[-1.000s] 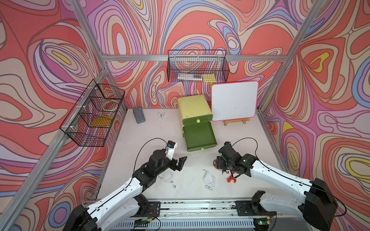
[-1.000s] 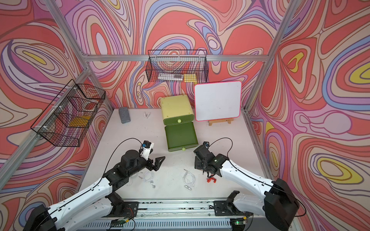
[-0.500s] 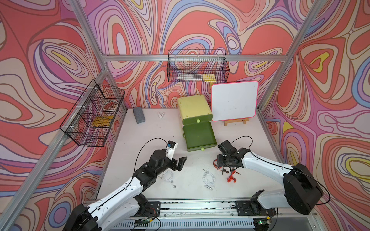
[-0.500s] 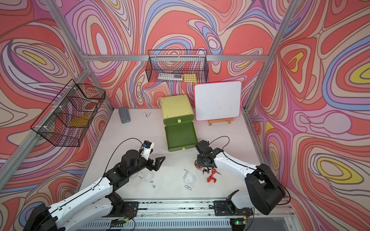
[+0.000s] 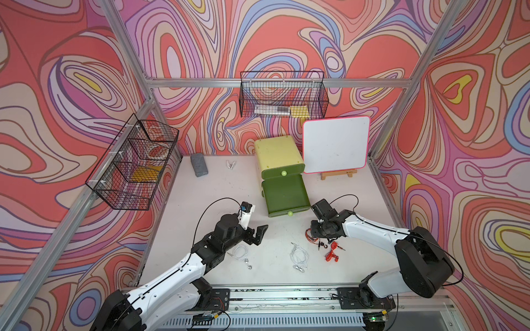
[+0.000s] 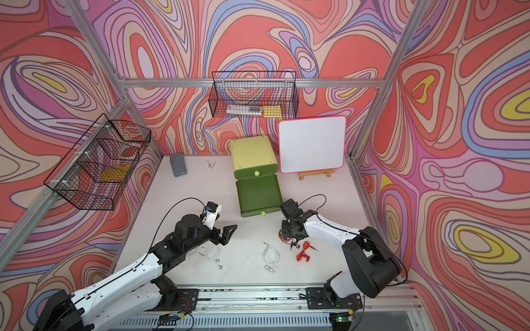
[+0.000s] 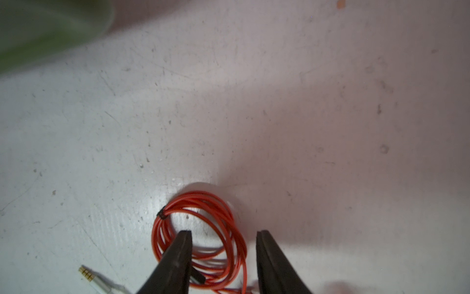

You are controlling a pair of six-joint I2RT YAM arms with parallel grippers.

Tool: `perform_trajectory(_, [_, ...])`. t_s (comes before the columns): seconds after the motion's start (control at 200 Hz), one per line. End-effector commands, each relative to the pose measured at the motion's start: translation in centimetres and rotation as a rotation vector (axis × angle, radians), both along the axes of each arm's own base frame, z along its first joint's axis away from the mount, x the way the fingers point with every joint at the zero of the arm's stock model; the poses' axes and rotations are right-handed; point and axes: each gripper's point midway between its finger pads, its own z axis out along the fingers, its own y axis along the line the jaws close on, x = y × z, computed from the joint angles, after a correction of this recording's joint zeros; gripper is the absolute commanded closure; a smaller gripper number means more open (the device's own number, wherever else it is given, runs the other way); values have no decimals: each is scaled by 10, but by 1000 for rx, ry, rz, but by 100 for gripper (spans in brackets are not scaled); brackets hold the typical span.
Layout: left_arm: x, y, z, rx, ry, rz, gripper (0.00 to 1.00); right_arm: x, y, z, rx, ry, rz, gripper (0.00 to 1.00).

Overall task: Place the wired earphones into the drawer by color
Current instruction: Pick up the wired earphones from the center of the board.

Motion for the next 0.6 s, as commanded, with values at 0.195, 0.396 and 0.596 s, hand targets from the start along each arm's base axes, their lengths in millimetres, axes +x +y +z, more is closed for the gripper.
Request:
perform_trajectory(0.195, [1,-2,3,-4,-21,-18,1,3,2,-6,9,20,2,69])
perform_trajectory(0.396, [-8,-17,7,-39,-16,-119,1,1,-1,-8,6,28,-4,74])
perform_trajectory(0.596, [-22,-35,10,-79,0,-248,1,-2,-2,-12,6,42,-5,78])
